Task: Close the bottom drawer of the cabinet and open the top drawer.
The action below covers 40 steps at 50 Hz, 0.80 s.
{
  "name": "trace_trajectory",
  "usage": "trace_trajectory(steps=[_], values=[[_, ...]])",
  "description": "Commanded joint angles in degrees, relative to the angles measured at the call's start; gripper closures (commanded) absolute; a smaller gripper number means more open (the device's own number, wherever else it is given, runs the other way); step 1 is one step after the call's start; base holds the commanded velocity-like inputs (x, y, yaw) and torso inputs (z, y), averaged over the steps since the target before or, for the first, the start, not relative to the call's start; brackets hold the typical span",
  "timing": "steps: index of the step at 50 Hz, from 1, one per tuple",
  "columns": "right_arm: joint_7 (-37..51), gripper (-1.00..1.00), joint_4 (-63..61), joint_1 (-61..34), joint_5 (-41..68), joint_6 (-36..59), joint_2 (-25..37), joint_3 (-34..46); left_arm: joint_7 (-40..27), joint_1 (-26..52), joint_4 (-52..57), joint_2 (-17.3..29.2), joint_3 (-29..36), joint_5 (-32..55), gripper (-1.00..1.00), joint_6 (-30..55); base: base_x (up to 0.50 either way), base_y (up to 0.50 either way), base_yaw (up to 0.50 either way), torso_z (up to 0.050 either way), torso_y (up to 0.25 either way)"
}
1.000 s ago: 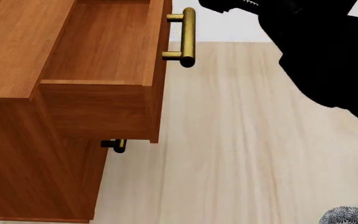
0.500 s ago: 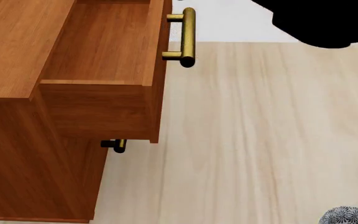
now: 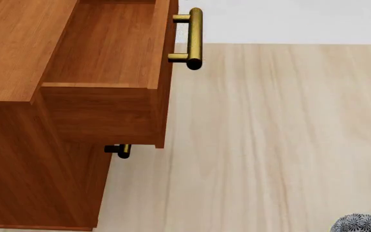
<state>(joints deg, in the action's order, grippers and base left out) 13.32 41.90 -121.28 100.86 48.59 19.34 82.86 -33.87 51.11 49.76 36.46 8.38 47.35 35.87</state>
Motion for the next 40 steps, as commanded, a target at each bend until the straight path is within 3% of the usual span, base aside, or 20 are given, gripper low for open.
trace_trajectory(steps=[1,9,40], values=[[-10.51,-1.00,14.22,-1.63,-5.81,2.04,-9.53,4.93,0.20,-1.35,-0.07,0.27,0.09,-0.47,-1.00,-0.88,0.00,0.00,0.00,0.000,0.000],[-21.96,-1.00,29.63,-1.26,-11.25,1.68,-19.00,9.59,0.61,-1.88,-0.64,0.29,0.08,-0.77,-1.00,-1.61,0.00,0.00,0.00,0.000,0.000],[-19.25,-1.00,23.32,4.29,-16.63,2.98,-19.34,6.18,0.90,-4.01,-1.31,1.12,-0.50,-1.81,-1.00,-3.45,0.00,0.00,0.00,0.000,0.000]])
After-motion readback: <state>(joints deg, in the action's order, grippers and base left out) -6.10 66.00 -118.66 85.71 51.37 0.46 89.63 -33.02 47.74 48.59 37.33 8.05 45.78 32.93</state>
